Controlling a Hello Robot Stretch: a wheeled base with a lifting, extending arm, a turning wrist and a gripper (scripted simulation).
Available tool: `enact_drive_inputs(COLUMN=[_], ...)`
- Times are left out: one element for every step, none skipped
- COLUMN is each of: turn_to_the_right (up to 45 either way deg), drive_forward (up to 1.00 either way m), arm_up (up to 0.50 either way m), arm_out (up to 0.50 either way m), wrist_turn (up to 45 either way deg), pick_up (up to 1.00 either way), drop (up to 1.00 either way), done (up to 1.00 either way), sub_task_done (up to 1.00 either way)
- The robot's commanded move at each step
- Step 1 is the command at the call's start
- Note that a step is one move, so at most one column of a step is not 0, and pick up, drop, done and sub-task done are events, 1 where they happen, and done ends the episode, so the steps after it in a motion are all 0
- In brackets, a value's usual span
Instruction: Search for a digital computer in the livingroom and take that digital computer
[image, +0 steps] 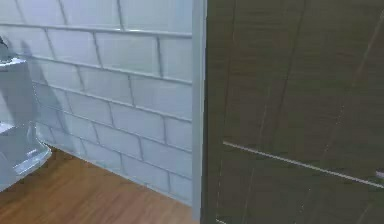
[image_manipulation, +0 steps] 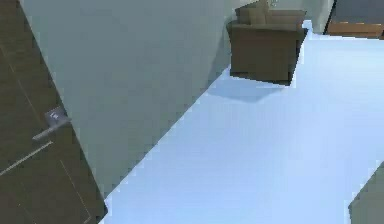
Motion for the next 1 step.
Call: enact_drive_inputs(turn_to_the_right=[45.0], drive_forward=[0.00], arm_up=[0.00], arm_out=[0.00], wrist_turn=[0.0], pick_up=[0.00], drop=[0.00], done=[0.00], sub_task_done=[0.00])
